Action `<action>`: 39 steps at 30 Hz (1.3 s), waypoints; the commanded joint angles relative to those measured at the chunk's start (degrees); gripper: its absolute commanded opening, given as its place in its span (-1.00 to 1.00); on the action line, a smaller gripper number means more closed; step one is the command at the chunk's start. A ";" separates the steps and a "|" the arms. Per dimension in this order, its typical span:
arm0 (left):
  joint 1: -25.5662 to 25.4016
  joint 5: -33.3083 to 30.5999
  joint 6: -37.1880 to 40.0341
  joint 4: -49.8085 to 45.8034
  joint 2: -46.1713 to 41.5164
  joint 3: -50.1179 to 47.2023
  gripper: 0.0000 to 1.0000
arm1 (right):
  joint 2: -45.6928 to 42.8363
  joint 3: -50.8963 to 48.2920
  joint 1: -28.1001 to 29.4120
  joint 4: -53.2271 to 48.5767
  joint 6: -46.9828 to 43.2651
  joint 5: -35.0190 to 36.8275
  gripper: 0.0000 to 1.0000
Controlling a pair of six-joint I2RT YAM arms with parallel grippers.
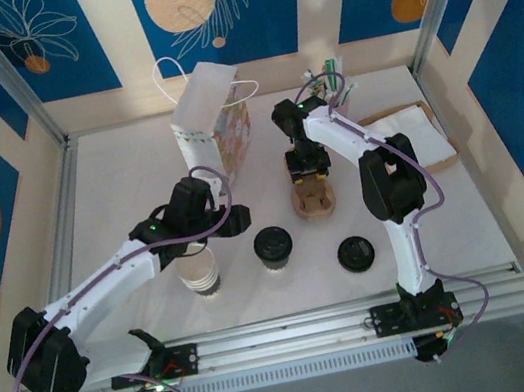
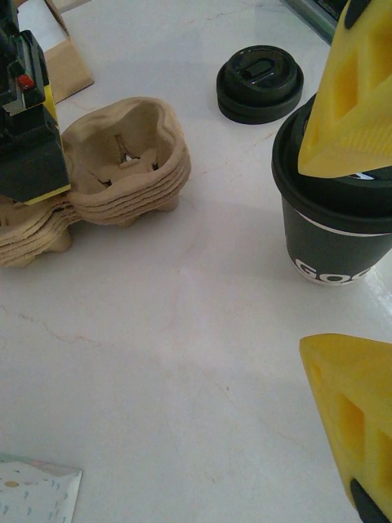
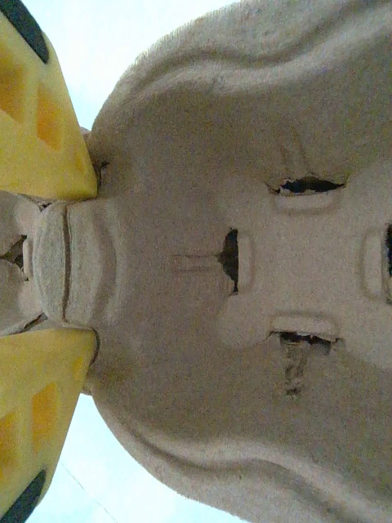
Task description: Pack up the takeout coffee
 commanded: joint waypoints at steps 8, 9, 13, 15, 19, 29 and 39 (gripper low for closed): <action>-0.49 1.63 0.51 1.17 -0.14 -0.37 0.06 | -1.35 1.66 -0.38 -1.67 0.11 -1.76 -0.12; -0.46 1.68 0.51 1.18 -0.13 -0.46 0.06 | -1.51 1.67 -0.44 -1.71 0.15 -1.90 -0.13; -0.42 1.68 0.30 1.39 -0.25 -0.57 0.07 | -1.94 1.38 -0.46 -1.68 0.19 -2.29 -0.13; -0.43 1.77 0.16 1.49 -0.21 -0.63 0.07 | -2.26 1.14 -0.46 -1.63 0.22 -2.40 -0.13; -0.46 1.85 0.08 1.60 -0.17 -0.55 0.07 | -2.84 0.80 -0.64 -1.58 0.08 -2.66 -0.13; -0.63 1.94 -0.11 1.70 0.06 -0.37 0.07 | -4.19 0.08 -0.87 -1.49 0.11 -3.40 -0.13; -0.92 1.50 -0.21 1.69 -0.25 -0.35 0.06 | -5.32 -0.44 -1.02 -1.49 -0.05 -4.03 -0.12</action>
